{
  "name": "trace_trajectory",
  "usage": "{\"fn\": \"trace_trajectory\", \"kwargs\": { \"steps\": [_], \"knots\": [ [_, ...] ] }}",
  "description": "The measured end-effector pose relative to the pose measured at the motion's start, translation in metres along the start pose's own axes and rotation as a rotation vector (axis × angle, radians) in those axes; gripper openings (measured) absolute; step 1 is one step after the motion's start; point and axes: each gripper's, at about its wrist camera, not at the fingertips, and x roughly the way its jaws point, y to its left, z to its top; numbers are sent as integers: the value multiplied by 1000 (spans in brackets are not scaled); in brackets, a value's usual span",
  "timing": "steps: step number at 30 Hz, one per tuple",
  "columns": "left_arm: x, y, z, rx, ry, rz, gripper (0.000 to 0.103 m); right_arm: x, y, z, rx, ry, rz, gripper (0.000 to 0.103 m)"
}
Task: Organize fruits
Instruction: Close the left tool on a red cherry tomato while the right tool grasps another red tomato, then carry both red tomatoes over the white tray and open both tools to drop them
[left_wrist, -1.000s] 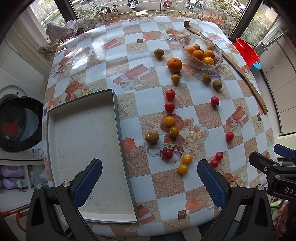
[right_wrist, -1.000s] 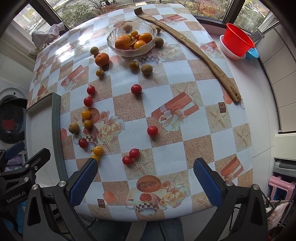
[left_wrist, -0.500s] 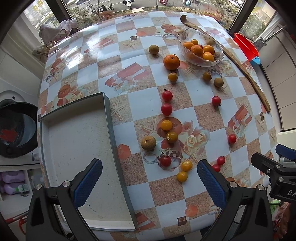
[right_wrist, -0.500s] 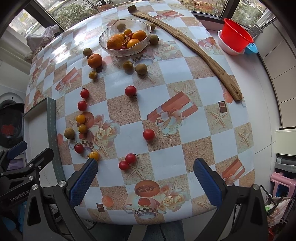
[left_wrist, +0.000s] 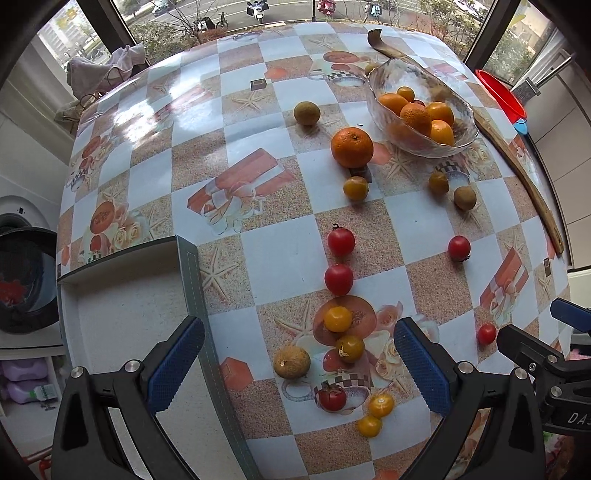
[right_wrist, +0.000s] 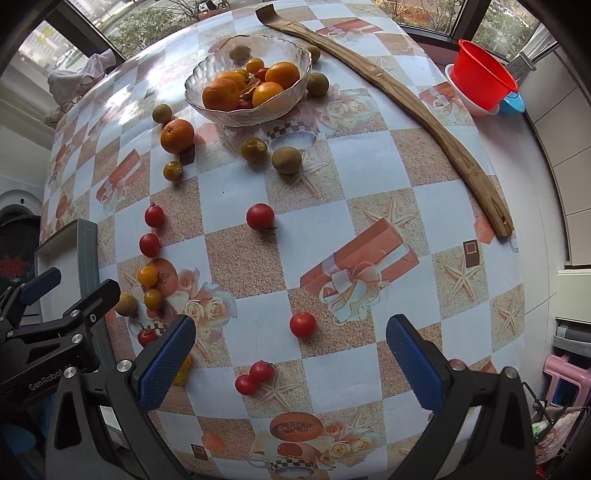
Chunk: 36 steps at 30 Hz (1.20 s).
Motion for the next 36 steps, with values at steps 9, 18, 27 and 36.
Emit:
{"fn": "trace_trajectory", "kwargs": {
  "steps": [9,18,27,36],
  "knots": [
    [38,-9,20,25,-7,26,103,32,-3,28,-37,-19,-7,102],
    [58,-15,19,27,32,17,83,58,7,50,-65,5,37,72],
    [51,-25,19,46,-3,-45,31,65,39,63,-142,-37,-11,28],
    [22,-9,13,-4,-22,-131,23,52,25,52,-33,-13,95,23]
  ]
}}
